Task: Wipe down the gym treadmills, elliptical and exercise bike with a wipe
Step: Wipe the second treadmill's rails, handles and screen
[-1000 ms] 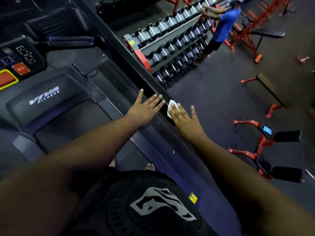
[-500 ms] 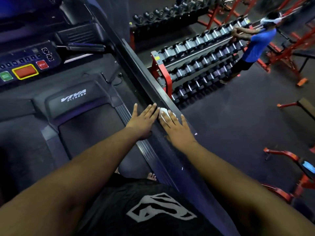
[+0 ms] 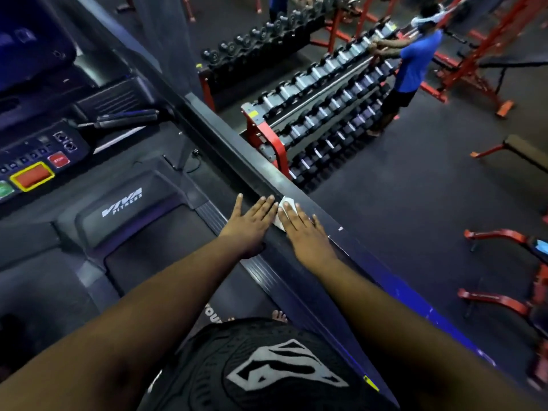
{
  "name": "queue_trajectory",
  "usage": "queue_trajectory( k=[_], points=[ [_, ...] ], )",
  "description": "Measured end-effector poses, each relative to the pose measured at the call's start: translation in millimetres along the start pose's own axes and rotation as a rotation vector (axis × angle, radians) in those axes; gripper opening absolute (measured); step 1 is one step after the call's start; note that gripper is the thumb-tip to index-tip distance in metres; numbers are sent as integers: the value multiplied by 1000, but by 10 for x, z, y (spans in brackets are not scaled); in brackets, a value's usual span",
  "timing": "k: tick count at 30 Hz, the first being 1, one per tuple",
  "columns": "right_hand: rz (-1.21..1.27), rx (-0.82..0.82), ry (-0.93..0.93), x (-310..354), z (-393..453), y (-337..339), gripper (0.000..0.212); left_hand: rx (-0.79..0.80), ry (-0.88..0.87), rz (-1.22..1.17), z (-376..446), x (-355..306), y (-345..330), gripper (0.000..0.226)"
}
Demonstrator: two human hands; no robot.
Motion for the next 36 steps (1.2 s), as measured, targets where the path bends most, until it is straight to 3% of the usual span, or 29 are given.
queue_trajectory(
  k=[3, 6, 10, 13, 15, 18, 21, 25, 31, 36],
  points=[
    [2, -21, -64, -87, -288, 57, 81, 3, -78, 30, 6, -8, 57, 99],
    [146, -50, -281, -222, -649, 23, 65, -27, -157, 31, 35, -50, 75, 98],
    [528, -331, -629, -28, -1050, 96, 41, -107, -358, -14, 73, -307, 129, 91],
    [726, -511, -806, 232, -1314, 183, 26, -172, -488, -220, 29, -718, 216, 84],
    [813, -604, -937, 361, -1576, 239, 18, -117, -527, -478, -25, -1049, 297, 71],
    [863, -719, -1078, 466, -2041, 309, 7, -12, -597, -744, -106, -1474, 386, 23],
    [918, -841, -1192, 535, -2610, 391, 7, 66, -679, -766, -203, -1911, 437, 15],
    [958, -1065, -1304, 668, -3472, 399, 22, 111, -840, -744, -516, -2544, 622, 18],
    [1145, -1449, -1362, 855, -4672, 359, 19, 226, -1038, -753, -1078, -3667, 758, 19],
    [1235, -1746, -1408, 949, -5704, 256, 23, 320, -1090, -791, -1678, -4637, 697, 19]
  ],
)
Point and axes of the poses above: each hand's wrist, its own z-axis towards the middle knuckle, its own y-axis out of the back of the hand, x = y × z, the point moved 1 cm from there along z, towards the middle knuckle, and after that the axes turned 6 degrees about z, right-handed, at the moved point
